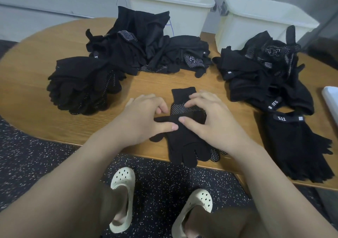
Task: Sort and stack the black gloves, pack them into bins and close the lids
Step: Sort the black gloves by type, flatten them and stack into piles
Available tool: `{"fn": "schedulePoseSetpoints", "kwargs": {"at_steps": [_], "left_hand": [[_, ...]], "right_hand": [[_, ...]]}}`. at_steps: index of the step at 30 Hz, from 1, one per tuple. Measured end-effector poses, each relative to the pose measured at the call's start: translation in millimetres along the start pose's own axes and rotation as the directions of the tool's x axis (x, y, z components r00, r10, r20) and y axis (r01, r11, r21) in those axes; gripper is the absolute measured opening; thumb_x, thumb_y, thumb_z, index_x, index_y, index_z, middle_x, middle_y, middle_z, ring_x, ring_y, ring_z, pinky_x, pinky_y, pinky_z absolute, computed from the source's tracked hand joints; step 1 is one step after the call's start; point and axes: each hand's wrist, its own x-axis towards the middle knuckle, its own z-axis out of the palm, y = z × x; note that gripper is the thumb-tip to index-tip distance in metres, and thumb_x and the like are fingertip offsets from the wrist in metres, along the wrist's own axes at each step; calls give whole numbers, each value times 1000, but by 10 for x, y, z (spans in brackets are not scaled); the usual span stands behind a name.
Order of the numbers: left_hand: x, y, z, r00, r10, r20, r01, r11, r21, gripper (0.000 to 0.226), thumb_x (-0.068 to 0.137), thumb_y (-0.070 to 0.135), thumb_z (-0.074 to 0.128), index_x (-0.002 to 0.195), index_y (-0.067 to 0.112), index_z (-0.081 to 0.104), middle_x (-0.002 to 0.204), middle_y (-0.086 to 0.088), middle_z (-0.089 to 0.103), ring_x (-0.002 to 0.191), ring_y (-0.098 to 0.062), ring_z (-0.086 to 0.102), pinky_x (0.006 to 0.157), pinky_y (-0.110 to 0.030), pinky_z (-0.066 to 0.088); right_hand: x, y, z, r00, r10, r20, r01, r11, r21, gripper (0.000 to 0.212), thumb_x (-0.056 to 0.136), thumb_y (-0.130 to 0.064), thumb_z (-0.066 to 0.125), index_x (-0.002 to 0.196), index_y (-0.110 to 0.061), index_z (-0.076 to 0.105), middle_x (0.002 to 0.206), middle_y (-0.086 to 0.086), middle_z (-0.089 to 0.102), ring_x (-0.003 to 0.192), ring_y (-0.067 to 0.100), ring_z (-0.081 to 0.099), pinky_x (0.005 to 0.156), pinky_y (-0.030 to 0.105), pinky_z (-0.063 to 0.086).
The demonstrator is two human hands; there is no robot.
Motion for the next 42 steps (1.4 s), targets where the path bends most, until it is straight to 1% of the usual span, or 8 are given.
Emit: {"fn": "schedulePoseSetpoints", "kwargs": {"at_steps": [6,10,14,17,19,27,35,42], "left_hand": [[47,-54,-26,998,-34,52,43,980,-193,29,70,59,82,79,38,64,87,13,61,87,-6,50,83,-30,38],[-17,-9,-6,999,22,31,-14,969,-247,25,79,47,81,82,32,61,88,9,66,89,-13,59,84,-39,50],[-90,61,-88,996,81,28,-60,892,-447,24,88,25,79,86,17,57,81,1,77,77,-24,71,77,-37,53],[-106,57,-167,997,68,-38,-78,800,-594,23,88,17,79,88,11,57,77,-2,75,71,-24,69,68,-34,52],[-114,38,-208,994,35,-103,-96,732,-675,21,88,14,79,91,9,59,74,-1,72,70,-20,65,66,-30,51],[-218,-62,-298,933,-242,-268,-142,435,-889,28,82,16,80,108,17,68,103,-7,74,100,-27,71,89,-46,57],[-416,-110,-501,851,-433,-298,-73,463,-883,35,89,20,80,120,15,65,110,1,77,102,-18,75,88,-52,62],[-560,-263,-930,756,-424,-499,-139,641,-755,35,88,18,79,119,27,64,103,9,77,95,-10,75,82,-41,64]], "right_hand": [[19,17,-116,996,-42,85,42,999,5,30,83,-54,69,100,-29,68,115,-18,57,114,5,45,104,37,38],[-13,-13,-209,991,-42,129,25,992,126,16,90,-33,75,93,-25,62,93,-14,63,82,5,56,74,25,43],[-45,-33,-254,987,-3,160,-56,931,361,17,90,-22,77,98,-17,63,97,-3,73,86,8,66,80,28,53],[-38,-78,-323,971,54,232,-188,769,610,33,82,-23,79,108,-8,64,101,13,75,88,20,73,79,36,61],[-9,-127,-354,960,63,272,-236,705,669,40,81,-28,75,114,-7,66,102,9,77,93,20,75,81,33,61],[206,-496,-192,962,25,271,-242,529,813,24,94,-5,65,116,-12,71,104,5,80,96,19,77,75,23,59],[526,-923,38,1000,11,-2,-4,548,837,20,96,-3,67,114,-9,72,101,4,79,91,16,75,75,23,57],[710,-1330,202,996,-83,-34,68,461,885,21,99,-7,63,115,-17,71,103,1,79,94,15,76,77,26,59]]}}
